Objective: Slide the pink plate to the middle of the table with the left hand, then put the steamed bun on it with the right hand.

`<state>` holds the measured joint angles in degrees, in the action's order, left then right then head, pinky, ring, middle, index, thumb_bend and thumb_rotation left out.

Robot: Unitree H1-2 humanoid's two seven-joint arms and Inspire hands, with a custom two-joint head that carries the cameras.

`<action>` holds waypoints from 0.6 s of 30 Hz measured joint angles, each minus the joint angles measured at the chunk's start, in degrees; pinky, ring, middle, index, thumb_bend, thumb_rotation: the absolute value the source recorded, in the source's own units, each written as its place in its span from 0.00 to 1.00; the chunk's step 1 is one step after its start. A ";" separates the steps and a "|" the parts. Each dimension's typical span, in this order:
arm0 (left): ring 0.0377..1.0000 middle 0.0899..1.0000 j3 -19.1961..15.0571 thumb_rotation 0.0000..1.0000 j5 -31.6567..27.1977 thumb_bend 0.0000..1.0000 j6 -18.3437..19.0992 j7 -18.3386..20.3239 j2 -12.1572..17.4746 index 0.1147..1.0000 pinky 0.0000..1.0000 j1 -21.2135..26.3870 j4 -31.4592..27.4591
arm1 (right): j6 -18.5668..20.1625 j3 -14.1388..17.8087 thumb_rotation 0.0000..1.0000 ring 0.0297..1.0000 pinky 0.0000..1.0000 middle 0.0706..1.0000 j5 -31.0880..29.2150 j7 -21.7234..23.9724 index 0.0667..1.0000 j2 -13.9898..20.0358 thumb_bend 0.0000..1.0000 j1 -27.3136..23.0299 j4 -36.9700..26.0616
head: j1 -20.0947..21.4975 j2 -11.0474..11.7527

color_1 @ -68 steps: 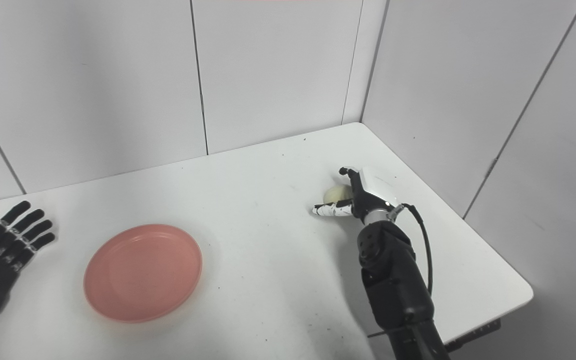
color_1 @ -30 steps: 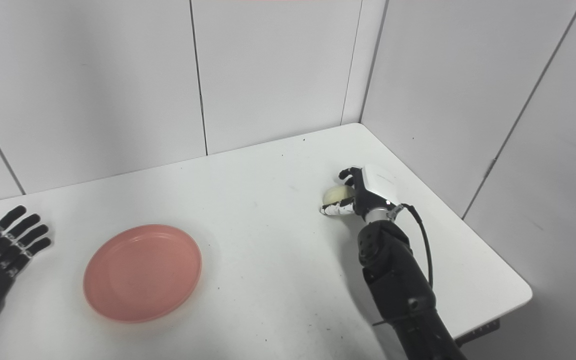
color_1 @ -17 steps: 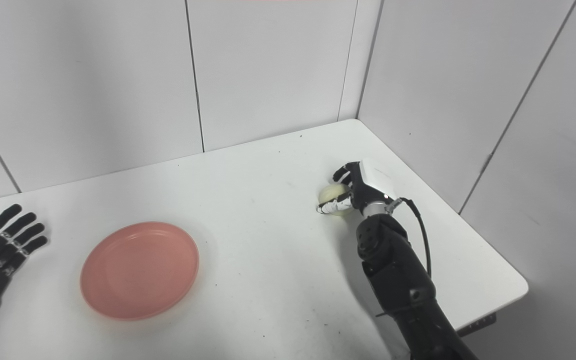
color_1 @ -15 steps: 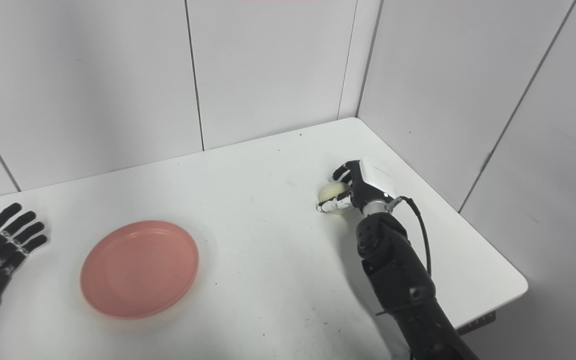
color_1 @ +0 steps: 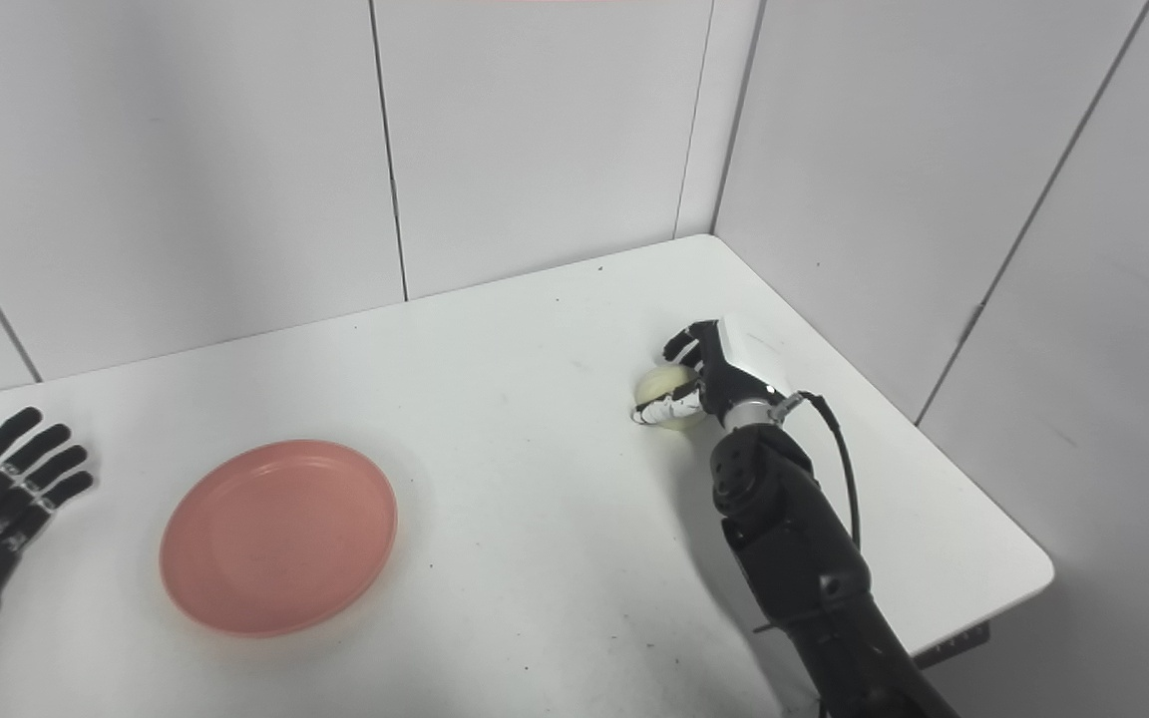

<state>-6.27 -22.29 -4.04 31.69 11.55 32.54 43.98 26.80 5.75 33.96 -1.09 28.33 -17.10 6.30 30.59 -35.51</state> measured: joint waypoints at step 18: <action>0.86 0.88 3.19 0.94 1.08 0.51 1.29 -6.27 -2.62 0.86 0.86 -3.87 -8.31 | 0.57 -4.06 0.13 0.44 0.39 0.47 7.80 10.40 0.45 -4.13 0.50 -0.22 -19.11 | -10.28 0.79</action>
<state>-3.08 -21.20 -2.75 25.42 8.93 28.67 35.68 27.37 1.69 41.76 9.31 24.20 -17.33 -12.81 20.31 -34.72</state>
